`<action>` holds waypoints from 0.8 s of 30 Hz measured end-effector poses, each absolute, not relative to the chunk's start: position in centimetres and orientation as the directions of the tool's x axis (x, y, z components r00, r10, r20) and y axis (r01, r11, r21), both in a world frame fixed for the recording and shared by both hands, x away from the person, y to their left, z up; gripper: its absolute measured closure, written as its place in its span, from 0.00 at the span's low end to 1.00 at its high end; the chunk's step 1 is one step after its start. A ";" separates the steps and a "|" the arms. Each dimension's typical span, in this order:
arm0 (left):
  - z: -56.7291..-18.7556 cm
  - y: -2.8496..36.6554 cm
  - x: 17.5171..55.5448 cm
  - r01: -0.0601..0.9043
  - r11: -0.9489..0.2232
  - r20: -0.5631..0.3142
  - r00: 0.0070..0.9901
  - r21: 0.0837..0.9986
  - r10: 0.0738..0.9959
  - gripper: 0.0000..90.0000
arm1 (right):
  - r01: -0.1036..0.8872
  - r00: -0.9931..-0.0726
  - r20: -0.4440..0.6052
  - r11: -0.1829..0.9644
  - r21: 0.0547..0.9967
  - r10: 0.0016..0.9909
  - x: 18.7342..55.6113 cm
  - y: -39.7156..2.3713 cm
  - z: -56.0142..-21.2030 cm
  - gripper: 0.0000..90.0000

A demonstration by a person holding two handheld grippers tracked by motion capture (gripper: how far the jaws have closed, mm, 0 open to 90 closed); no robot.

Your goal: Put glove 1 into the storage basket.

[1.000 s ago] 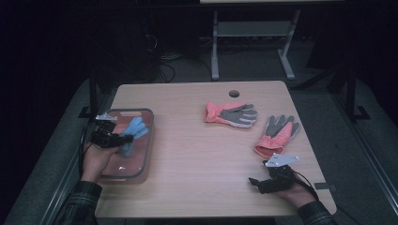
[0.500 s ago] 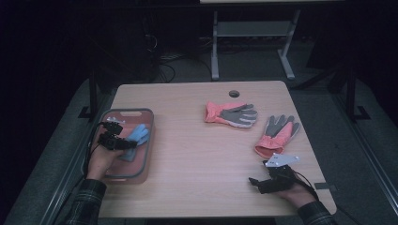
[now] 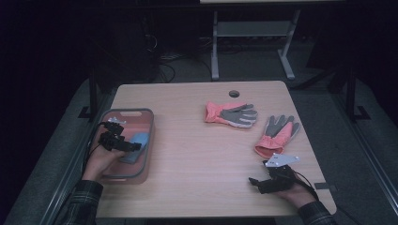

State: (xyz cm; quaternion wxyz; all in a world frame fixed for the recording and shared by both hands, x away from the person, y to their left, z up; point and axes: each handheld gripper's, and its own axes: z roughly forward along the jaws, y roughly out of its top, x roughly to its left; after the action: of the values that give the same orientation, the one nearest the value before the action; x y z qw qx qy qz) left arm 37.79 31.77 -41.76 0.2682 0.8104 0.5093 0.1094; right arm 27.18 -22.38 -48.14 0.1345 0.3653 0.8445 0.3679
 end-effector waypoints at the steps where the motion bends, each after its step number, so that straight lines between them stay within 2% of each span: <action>1: -41.8 31.8 37.8 0.767 -0.337 -0.096 0.457 0.546 0.884 0.15 | 0.518 -0.697 0.042 0.463 0.720 0.716 27.2 -22.4 -48.1 0.14; 11: -37.4 30.6 36.7 0.694 -0.304 -0.117 0.488 0.652 0.865 0.15 | 0.518 -0.697 0.041 0.462 0.720 0.716 27.2 -22.4 -48.1 0.14; 16: -35.9 27.6 35.9 0.647 -0.332 -0.133 0.560 0.687 0.818 0.15 | 0.517 -0.697 0.041 0.463 0.720 0.716 27.2 -22.4 -48.1 0.14; 24: -36.1 23.1 35.4 0.614 -0.362 -0.151 0.624 0.701 0.766 0.15 | 0.517 -0.697 0.041 0.463 0.720 0.716 27.2 -22.4 -48.1 0.14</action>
State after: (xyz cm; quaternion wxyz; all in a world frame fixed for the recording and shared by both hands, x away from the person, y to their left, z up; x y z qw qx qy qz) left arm 35.39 23.13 -36.05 0.3758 0.8191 0.4214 0.1011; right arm 27.18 -22.38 -48.14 0.1350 0.3651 0.8445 0.3679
